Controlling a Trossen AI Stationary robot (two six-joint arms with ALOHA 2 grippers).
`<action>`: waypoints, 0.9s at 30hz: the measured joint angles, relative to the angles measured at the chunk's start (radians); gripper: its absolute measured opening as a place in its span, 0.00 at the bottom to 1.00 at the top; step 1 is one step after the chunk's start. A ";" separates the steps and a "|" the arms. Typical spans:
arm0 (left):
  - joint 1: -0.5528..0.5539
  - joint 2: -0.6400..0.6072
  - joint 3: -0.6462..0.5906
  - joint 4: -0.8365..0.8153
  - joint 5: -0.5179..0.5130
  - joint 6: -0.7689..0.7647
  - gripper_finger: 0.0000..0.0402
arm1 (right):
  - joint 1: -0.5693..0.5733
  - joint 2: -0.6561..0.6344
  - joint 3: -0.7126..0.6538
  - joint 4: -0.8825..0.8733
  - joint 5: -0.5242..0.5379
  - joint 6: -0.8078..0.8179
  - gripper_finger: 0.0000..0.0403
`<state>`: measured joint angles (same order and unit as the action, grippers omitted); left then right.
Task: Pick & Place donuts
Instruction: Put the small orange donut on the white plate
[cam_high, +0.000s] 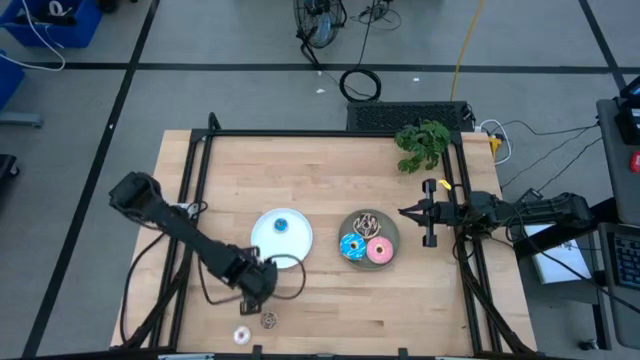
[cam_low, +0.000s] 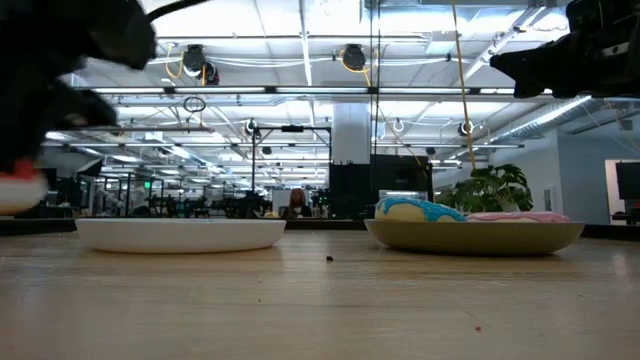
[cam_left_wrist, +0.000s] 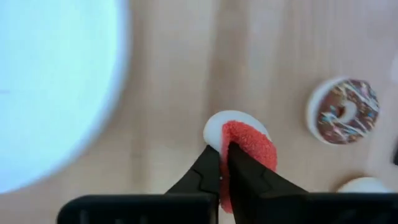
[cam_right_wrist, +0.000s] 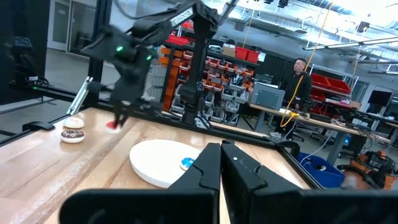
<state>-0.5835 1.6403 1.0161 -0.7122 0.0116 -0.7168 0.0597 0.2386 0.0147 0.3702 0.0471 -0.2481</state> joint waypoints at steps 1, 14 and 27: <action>0.019 -0.023 0.000 -0.012 -0.019 0.023 0.03 | 0.000 0.000 0.000 0.000 0.000 0.000 0.00; 0.313 -0.095 0.002 -0.116 -0.175 0.286 0.03 | 0.000 0.000 0.000 -0.001 0.000 0.000 0.00; 0.369 0.087 0.002 -0.097 -0.142 0.379 0.07 | 0.000 0.000 0.000 -0.008 0.000 0.027 0.00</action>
<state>-0.2150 1.7278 1.0180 -0.8091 -0.1304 -0.3375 0.0597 0.2390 0.0148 0.3626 0.0467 -0.2214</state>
